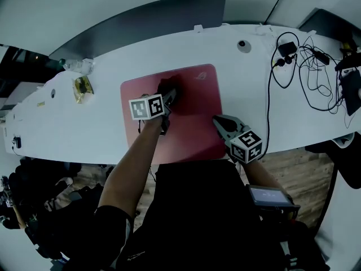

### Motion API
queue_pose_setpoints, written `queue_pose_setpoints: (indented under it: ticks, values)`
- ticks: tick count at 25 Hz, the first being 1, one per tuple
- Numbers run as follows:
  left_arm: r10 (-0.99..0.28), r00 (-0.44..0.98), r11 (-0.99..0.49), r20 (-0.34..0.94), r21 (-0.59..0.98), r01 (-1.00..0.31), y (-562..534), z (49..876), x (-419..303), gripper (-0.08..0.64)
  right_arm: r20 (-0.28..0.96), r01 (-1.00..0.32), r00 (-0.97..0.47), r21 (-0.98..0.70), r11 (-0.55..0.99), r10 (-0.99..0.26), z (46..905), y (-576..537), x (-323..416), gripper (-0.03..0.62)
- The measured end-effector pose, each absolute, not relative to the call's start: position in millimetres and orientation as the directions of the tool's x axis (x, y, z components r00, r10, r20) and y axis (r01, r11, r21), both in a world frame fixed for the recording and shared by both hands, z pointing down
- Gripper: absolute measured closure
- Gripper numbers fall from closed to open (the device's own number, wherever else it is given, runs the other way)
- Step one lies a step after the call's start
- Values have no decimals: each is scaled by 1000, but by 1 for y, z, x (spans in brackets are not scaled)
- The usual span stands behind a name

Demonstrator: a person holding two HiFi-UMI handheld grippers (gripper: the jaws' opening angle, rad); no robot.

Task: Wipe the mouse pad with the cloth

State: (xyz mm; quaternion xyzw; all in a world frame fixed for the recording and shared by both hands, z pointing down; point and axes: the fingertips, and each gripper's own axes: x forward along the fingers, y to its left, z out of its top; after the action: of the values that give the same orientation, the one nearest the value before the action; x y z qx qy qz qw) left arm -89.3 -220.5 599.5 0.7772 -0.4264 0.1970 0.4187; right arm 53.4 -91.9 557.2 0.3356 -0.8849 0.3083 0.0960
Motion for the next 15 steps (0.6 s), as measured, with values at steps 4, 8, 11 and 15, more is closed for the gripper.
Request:
queue_pose_setpoints:
  ticks: [4, 8, 11, 15]
  values:
    - [-461, 605, -355, 650, 490, -796, -234, 601, -44, 448, 381, -667, -744, -480, 570, -549, 559, -95, 62, 566]
    - [-432, 632, -380, 643, 506, -774, -245, 607, -8, 448, 384, -676, -735, -478, 561, -559, 560, -99, 68, 566]
    - [-436, 643, -370, 629, 526, -765, -254, 610, 15, 448, 385, -683, -728, -480, 550, -568, 561, -101, 75, 566]
    - [-449, 654, -354, 609, 551, -756, -268, 610, 37, 448, 387, -694, -716, -484, 533, -581, 561, -104, 79, 566]
